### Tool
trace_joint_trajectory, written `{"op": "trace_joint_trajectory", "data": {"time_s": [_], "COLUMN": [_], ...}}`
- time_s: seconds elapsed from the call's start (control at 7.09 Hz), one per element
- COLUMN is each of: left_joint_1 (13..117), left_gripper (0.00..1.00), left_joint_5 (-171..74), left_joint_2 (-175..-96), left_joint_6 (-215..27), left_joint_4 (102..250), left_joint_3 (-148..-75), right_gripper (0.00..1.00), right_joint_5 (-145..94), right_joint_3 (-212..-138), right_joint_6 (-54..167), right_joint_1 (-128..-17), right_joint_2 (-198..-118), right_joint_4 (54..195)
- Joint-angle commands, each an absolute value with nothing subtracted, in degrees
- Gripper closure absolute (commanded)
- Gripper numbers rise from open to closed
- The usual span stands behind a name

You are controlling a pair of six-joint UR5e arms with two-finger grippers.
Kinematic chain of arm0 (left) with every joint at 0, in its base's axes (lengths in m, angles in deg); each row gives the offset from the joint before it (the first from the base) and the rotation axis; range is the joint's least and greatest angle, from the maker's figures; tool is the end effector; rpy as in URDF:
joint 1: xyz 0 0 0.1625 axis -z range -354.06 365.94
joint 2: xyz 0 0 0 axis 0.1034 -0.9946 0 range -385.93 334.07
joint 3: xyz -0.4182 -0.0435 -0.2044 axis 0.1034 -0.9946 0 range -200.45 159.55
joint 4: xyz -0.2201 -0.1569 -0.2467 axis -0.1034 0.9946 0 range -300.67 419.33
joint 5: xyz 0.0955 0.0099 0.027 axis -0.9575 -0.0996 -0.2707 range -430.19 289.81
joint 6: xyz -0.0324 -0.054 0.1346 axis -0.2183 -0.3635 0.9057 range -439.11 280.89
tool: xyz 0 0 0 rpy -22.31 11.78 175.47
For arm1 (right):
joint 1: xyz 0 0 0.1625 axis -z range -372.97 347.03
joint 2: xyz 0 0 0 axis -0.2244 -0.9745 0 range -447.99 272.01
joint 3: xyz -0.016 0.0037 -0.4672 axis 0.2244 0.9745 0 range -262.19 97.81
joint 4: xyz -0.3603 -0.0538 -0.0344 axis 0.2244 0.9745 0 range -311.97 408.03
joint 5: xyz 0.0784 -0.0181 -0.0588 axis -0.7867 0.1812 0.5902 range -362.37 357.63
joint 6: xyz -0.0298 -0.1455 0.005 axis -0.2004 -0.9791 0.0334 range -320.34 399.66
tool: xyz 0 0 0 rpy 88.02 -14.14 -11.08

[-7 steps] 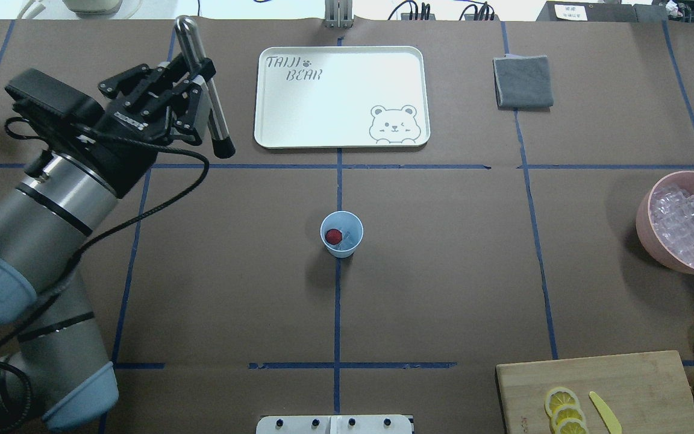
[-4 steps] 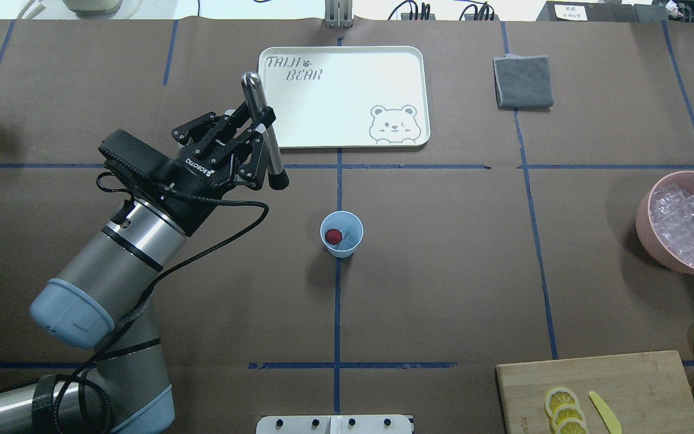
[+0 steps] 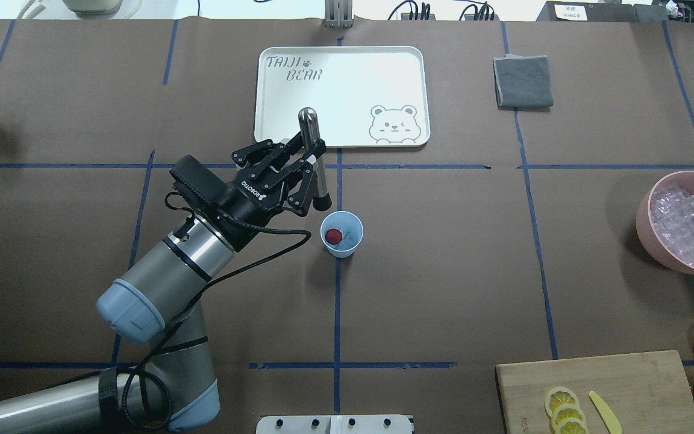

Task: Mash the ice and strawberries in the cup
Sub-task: 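Carry the pestle with the left gripper over the blue cup, then lower the pestle into the blue cup and press down with the left gripper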

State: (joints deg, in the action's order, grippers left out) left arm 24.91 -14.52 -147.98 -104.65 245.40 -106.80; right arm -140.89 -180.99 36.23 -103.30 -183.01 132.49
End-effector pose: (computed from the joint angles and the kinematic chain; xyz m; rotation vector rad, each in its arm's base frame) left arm 0.4898 -0.3980 0.2449 1.6008 1.2985 -0.1656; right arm 0.0244 -0.4132 0.6868 0.1805 -0.8397 -0.1195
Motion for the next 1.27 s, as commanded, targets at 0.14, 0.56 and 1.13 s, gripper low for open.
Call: {"op": "trace_joint_trajectory", "data": {"time_s": [0.14, 0.56, 1.13], "left_joint_1": [23.69, 22.64, 21.14], "left_gripper": [1.0, 1.0, 1.0], "left_joint_5": [-15.08, -15.08, -17.89], "left_joint_2": [-150.82, -151.26, -152.14], "left_joint_6": [-104.86, -104.95, -104.95], "left_joint_4": [247.23, 254.35, 253.92], "left_joint_3": [-102.99, -96.04, -94.81], "right_gripper": [0.01, 0.01, 0.01], "right_joint_5": [-140.89, -140.89, -140.89], "right_joint_3": [-180.98, -180.98, -180.72], "right_joint_6": [36.32, 36.32, 36.23], "right_joint_1": [-103.06, -102.88, -102.88], "right_joint_2": [-182.91, -182.91, -183.0], "right_joint_4": [132.49, 132.49, 132.49]}}
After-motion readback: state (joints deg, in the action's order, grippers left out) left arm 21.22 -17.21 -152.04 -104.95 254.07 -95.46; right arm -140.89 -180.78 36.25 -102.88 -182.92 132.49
